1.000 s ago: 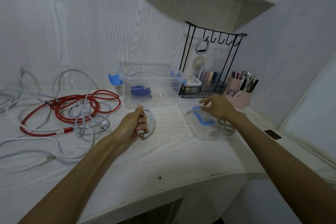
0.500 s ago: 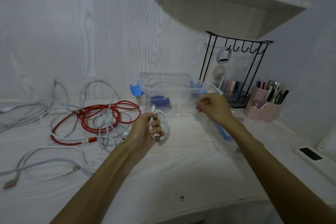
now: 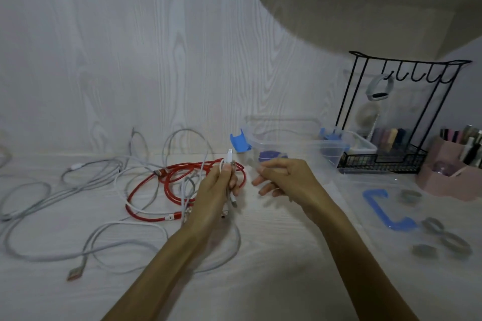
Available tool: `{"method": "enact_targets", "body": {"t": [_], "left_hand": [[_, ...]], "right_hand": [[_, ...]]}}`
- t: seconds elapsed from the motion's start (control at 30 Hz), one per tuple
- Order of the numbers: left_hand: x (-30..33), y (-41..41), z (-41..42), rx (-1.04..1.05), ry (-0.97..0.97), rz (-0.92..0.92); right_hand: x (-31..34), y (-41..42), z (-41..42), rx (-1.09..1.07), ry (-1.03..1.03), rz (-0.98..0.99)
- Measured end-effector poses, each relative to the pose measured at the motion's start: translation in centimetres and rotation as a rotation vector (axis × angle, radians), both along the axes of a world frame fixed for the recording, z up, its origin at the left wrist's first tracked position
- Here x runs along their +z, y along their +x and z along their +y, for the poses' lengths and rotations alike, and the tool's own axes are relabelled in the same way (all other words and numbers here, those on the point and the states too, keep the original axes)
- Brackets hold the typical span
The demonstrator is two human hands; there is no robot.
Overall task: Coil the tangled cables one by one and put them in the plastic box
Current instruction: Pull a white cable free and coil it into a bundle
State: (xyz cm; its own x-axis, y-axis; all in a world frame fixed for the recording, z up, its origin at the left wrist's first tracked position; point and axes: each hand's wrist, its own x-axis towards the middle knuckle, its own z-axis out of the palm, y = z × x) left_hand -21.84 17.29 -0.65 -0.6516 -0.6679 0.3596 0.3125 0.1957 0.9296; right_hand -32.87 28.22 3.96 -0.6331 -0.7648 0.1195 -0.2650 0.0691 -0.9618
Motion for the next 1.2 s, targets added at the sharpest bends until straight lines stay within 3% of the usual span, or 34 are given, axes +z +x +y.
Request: {"method": "enact_targets", "body": {"t": [0.1, 0.23, 0.53, 0.67, 0.9, 1.07, 1.2], "left_hand": [[-0.1, 0.2, 0.8, 0.113, -0.1, -0.012], [-0.3, 0.3, 1.3, 0.123, -0.069, 0.004], [-0.1, -0.1, 1.6, 0.004, 0.139, 0.003], [-0.6, -0.2, 1.7, 0.021, 0.079, -0.011], [-2.0, 0.4, 1.3, 0.005, 0.019, -0.139], [-0.6, 0.2, 1.0, 0.118, 0.191, 0.009], [-0.5, 0.3, 1.0, 0.05, 0.298, 0.056]], "right_hand": [[-1.3, 1.0, -0.4, -0.118, 0.017, 0.061], [-2.1, 1.9, -1.2, -0.206, -0.011, 0.12], [-2.1, 2.4, -1.4, -0.236, -0.046, -0.042], [-2.0, 2.7, -1.2, -0.209, -0.048, -0.056], [-2.4, 3.2, -1.6, -0.247, -0.043, 0.14], [-2.8, 3.9, -1.5, -0.286, -0.093, 0.327], [-2.7, 4.2, -1.6, -0.307, -0.16, 0.454]]}}
